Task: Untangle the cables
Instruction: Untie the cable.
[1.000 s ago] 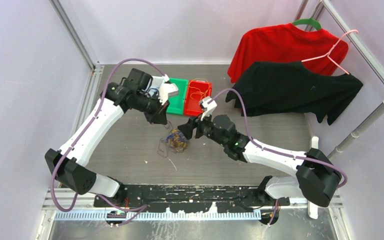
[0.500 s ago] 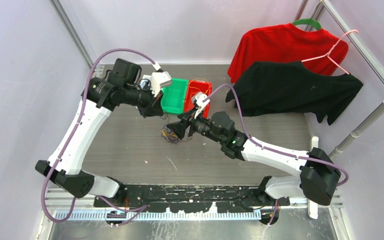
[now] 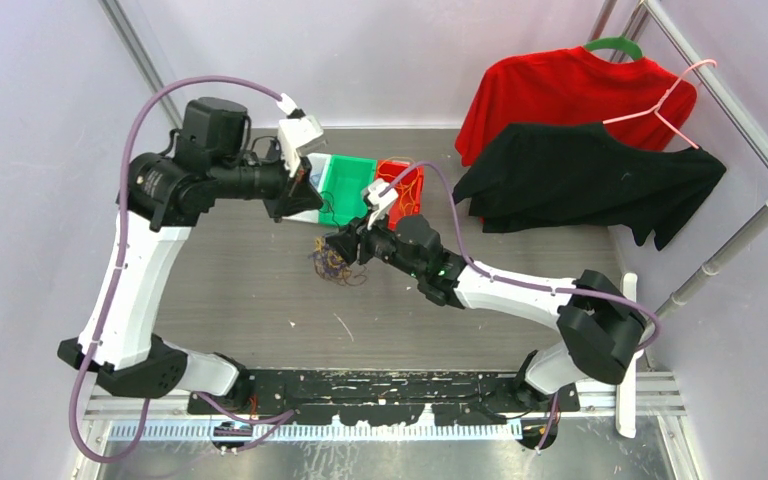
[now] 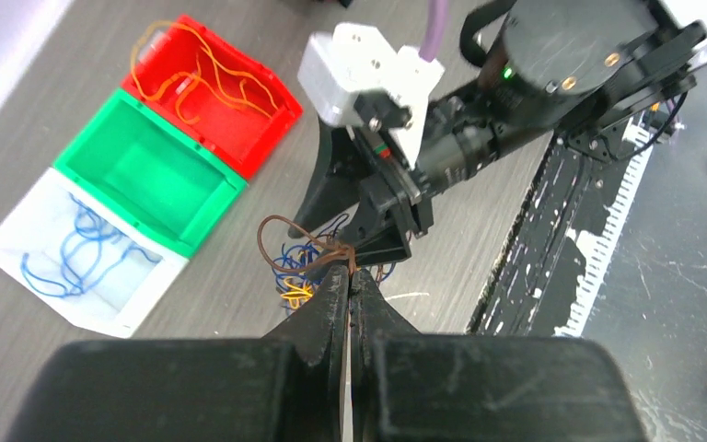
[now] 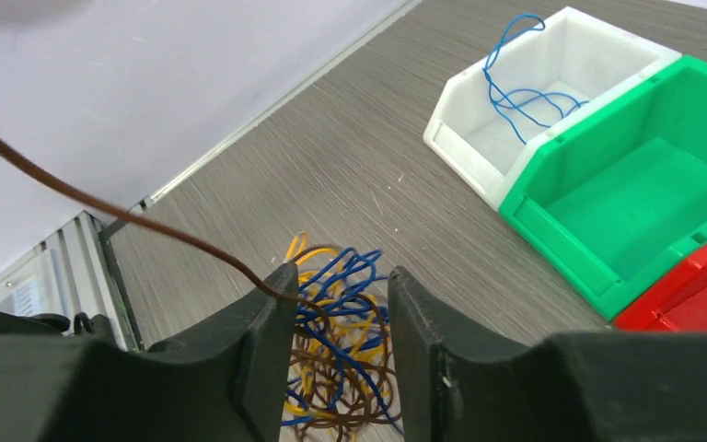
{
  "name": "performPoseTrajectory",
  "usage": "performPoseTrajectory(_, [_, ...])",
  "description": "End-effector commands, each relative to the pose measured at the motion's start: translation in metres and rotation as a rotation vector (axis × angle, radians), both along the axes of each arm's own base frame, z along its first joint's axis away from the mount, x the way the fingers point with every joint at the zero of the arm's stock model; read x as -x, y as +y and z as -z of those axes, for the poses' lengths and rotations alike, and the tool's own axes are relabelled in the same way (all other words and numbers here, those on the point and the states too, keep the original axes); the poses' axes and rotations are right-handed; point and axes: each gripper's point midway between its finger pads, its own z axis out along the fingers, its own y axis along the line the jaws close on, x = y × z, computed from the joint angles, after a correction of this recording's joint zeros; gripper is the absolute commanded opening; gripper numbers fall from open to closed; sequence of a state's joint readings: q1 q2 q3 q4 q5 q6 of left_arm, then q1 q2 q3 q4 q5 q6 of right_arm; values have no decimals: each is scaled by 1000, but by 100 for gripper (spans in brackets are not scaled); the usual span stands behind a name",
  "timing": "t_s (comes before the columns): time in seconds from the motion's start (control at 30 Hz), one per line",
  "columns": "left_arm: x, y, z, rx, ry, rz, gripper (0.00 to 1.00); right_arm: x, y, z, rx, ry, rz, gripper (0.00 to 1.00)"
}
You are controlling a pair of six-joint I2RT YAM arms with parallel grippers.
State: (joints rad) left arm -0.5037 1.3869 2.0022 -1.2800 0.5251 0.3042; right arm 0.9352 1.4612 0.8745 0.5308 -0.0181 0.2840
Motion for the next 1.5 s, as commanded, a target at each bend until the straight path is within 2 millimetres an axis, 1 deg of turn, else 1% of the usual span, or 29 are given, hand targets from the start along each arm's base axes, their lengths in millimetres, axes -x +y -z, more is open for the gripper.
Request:
performPoseTrajectory(0.0, [11,-5,-48,116,-107,26,0,-8,-1,-2,2,-59,33,44])
performPoseTrajectory(0.07, [14,-7,-62,158,-141,36,0,-10,-4,12,20,-46,49,44])
performPoseTrajectory(0.23, [18,-8,-95,237,-205,29,0,-10,-7,36,68,-34,57,46])
performPoseTrajectory(0.33, [19,-6,-120,286,-268,11,0,-8,-10,48,92,-29,56,49])
performPoseTrajectory(0.37, [19,-5,-129,306,-295,3,0,-7,-13,56,106,-23,56,49])
performPoseTrajectory(0.47, [17,0,-161,372,-402,-36,0,-4,-21,73,141,-10,68,50])
performPoseTrajectory(0.57, [12,6,-188,418,-500,-78,0,-1,-33,88,170,5,91,51])
performPoseTrajectory(0.77, [10,17,-229,485,-635,-138,0,4,-46,108,200,34,112,51])
performPoseTrajectory(0.8, [9,21,-243,513,-687,-156,0,5,-47,110,201,38,113,52])
performPoseTrajectory(0.87, [5,31,-262,547,-770,-215,0,7,-50,115,208,44,116,52])
performPoseTrajectory(1.07, [0,63,-315,629,-989,-375,0,10,-56,126,213,70,125,53])
performPoseTrajectory(1.17, [1,86,-342,685,-1104,-488,0,12,-59,130,216,76,129,54])
performPoseTrajectory(1.23, [8,100,-363,732,-1201,-543,0,13,-61,131,218,78,131,55])
performPoseTrajectory(1.33, [22,115,-390,789,-1311,-580,0,15,-63,132,221,81,133,56])
performPoseTrajectory(1.4, [35,126,-409,845,-1391,-605,0,16,-64,133,224,84,132,56])
performPoseTrajectory(1.47, [44,133,-421,879,-1456,-618,0,16,-66,134,228,88,136,57])
